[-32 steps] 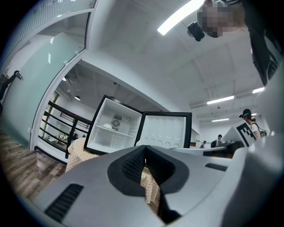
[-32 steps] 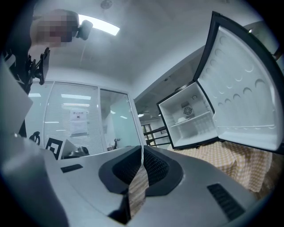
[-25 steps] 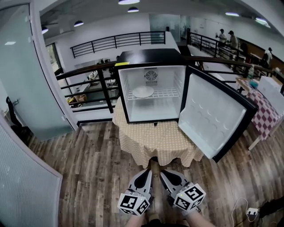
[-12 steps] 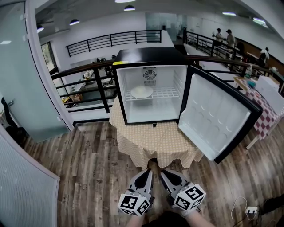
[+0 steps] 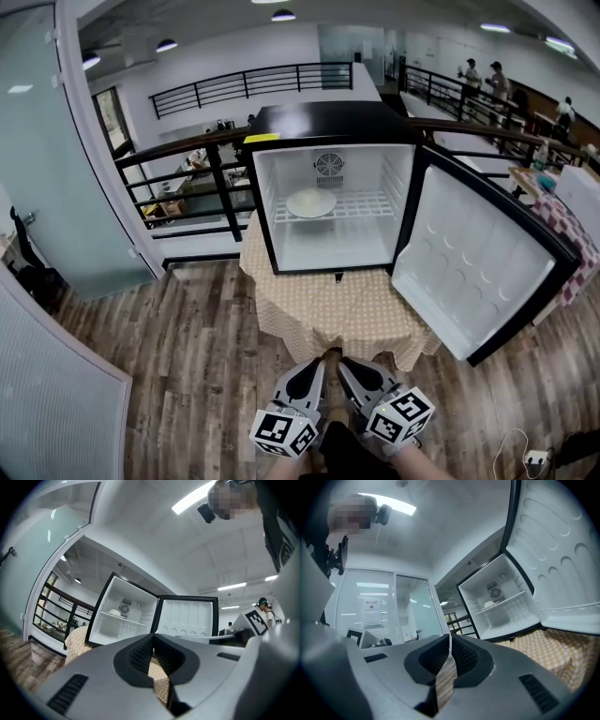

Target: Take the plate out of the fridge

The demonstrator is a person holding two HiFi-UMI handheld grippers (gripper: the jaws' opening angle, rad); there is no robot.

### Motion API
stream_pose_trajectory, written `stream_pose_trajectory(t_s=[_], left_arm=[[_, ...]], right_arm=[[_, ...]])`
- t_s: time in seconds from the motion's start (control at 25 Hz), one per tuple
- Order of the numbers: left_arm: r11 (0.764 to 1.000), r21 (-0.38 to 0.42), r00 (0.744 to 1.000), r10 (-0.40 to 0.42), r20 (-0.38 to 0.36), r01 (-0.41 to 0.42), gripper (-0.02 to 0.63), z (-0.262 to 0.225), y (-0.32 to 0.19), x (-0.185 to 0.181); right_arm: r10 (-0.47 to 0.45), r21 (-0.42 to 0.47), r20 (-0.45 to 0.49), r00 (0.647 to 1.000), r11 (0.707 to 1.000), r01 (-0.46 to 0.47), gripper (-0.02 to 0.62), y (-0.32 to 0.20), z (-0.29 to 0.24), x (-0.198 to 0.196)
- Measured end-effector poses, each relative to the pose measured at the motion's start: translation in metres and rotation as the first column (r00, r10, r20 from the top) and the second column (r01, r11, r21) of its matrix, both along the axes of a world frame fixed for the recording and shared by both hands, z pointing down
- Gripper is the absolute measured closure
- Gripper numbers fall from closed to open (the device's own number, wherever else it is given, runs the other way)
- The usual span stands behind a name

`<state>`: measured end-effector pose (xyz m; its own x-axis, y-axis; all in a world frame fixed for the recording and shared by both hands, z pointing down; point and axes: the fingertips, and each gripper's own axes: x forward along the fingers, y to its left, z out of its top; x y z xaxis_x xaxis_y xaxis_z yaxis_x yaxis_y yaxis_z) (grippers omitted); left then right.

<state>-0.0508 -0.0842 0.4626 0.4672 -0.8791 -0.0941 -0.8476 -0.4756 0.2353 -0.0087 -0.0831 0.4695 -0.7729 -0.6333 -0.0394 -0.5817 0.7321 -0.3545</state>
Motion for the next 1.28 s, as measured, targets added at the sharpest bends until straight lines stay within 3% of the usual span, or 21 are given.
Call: stream_pose_trajectory(t_s=[0.44, 0.88, 1.28], left_arm=[[0.999, 0.003, 0.999, -0.048, 0.023, 0.048, 0.597, -0.005, -0.086, -0.035], [0.999, -0.005, 0.999, -0.034, 0.026, 0.034, 0.597, -0.007, -0.147, -0.037], [0.999, 0.029, 0.999, -0.027, 0.021, 0.026, 0.597, -0.018, -0.206, -0.036]], right_arm=[[-0.054, -0.002, 0.034, 0.998, 0.999, 0.054, 0.554, -0.084, -0.007, -0.04], [-0.057, -0.015, 0.027, 0.998, 0.998, 0.057, 0.554, -0.146, -0.01, -0.05], [-0.07, 0.026, 0.025, 0.997, 0.997, 0.069, 0.554, -0.205, -0.024, -0.054]])
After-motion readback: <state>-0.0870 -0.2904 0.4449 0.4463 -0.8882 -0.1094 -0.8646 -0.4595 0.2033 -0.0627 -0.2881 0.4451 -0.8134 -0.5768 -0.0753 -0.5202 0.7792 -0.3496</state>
